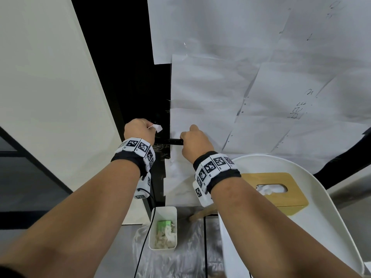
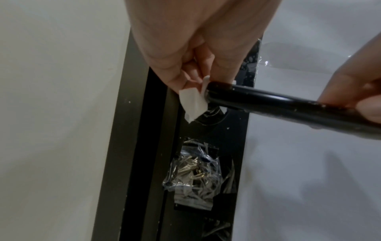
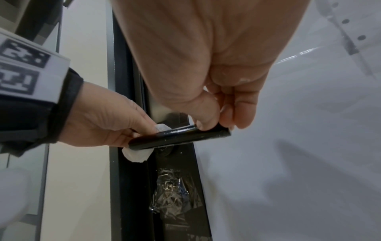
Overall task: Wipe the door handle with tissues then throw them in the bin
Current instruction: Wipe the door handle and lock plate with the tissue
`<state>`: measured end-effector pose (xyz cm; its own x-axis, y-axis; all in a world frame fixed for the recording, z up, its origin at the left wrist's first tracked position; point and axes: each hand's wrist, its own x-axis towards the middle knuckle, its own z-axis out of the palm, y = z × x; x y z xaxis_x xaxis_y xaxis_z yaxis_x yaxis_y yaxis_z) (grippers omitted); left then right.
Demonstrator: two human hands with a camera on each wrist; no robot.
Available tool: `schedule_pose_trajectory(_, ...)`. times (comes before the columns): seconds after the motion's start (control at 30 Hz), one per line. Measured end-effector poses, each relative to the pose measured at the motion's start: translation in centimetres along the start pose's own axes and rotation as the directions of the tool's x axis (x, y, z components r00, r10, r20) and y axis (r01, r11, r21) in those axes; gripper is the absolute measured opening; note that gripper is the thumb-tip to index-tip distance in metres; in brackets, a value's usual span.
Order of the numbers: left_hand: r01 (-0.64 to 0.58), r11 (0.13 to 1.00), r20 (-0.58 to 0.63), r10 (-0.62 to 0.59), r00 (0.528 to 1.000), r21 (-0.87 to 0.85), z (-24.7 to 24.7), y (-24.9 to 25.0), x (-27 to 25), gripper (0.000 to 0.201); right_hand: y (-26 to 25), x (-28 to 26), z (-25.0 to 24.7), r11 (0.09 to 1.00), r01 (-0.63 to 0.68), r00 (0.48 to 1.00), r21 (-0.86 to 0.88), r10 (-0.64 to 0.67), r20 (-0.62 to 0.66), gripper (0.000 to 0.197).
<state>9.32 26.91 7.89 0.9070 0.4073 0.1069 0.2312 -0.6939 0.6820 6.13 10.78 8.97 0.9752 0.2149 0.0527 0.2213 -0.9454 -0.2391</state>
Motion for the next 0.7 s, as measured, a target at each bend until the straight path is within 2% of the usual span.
schedule_pose_trajectory(0.33,-0.071,0.990,0.094,0.059,0.994,0.124,-0.3,-0.2,-0.5,0.024,-0.2,0.1,-0.1,1.000,-0.019,1.000,0.007,0.019,0.014,0.027)
schedule_pose_trajectory(0.47,-0.181,0.965,0.102,0.164,0.981,0.189,-1.1,-0.5,-1.6,0.016,-0.1,-0.1,-0.2,1.000,-0.013,1.000,0.006,0.013,0.017,0.028)
schedule_pose_trajectory(0.57,-0.104,0.965,0.263,0.038,0.964,0.242,-1.7,0.0,-1.8,0.023,-0.2,-0.3,-0.2,1.000,-0.004,1.000,0.010,0.004,0.011,0.029)
schedule_pose_trajectory(0.63,-0.123,0.966,0.268,0.059,0.962,0.228,-1.9,0.1,-2.3,0.016,-0.1,-0.4,-0.2,1.000,0.003,1.000,0.003,-0.003,0.006,0.028)
schedule_pose_trajectory(0.7,-0.215,0.959,0.206,0.176,0.963,0.185,-2.2,-0.2,-3.1,0.040,-0.2,-0.5,-0.1,1.000,0.006,1.000,-0.013,-0.006,-0.005,0.026)
